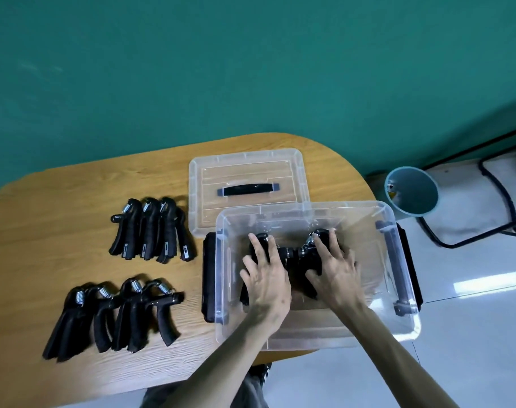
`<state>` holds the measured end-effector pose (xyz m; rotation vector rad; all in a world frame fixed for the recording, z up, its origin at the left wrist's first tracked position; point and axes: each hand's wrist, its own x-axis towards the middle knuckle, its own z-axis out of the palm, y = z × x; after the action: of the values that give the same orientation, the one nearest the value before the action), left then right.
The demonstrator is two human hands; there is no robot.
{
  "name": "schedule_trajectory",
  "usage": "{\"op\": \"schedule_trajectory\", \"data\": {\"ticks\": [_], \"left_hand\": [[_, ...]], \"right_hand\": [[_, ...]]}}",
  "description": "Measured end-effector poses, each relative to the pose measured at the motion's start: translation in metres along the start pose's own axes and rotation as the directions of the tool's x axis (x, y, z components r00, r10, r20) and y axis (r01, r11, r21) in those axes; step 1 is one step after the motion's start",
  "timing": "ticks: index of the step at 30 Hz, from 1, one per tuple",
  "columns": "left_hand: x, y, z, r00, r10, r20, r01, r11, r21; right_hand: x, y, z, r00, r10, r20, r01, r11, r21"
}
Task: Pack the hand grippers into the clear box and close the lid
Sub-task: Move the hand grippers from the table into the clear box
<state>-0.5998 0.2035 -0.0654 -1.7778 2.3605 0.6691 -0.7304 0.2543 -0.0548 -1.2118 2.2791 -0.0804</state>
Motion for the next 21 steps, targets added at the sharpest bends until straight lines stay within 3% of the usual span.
{"op": "schedule_trajectory", "data": {"ticks": [4, 11, 21], "left_hand": [[0.006, 0.0, 0.013, 0.998, 0.005, -0.056, -0.003, 1.0, 0.031], [0.007, 0.0, 0.017, 1.0, -0.006, -0.03, 0.007, 1.0, 0.018], [0.009, -0.002, 0.018, 1.0, -0.007, -0.03, 0.008, 1.0, 0.025]], "right_hand": [[0.002, 0.004, 0.007, 0.997, -0.05, 0.053, 0.053, 0.997, -0.058], [0.005, 0.008, 0.019, 0.99, -0.095, 0.104, 0.111, 0.982, -0.155], [0.008, 0.006, 0.024, 0.995, -0.085, 0.06, 0.096, 0.972, -0.213]]}}
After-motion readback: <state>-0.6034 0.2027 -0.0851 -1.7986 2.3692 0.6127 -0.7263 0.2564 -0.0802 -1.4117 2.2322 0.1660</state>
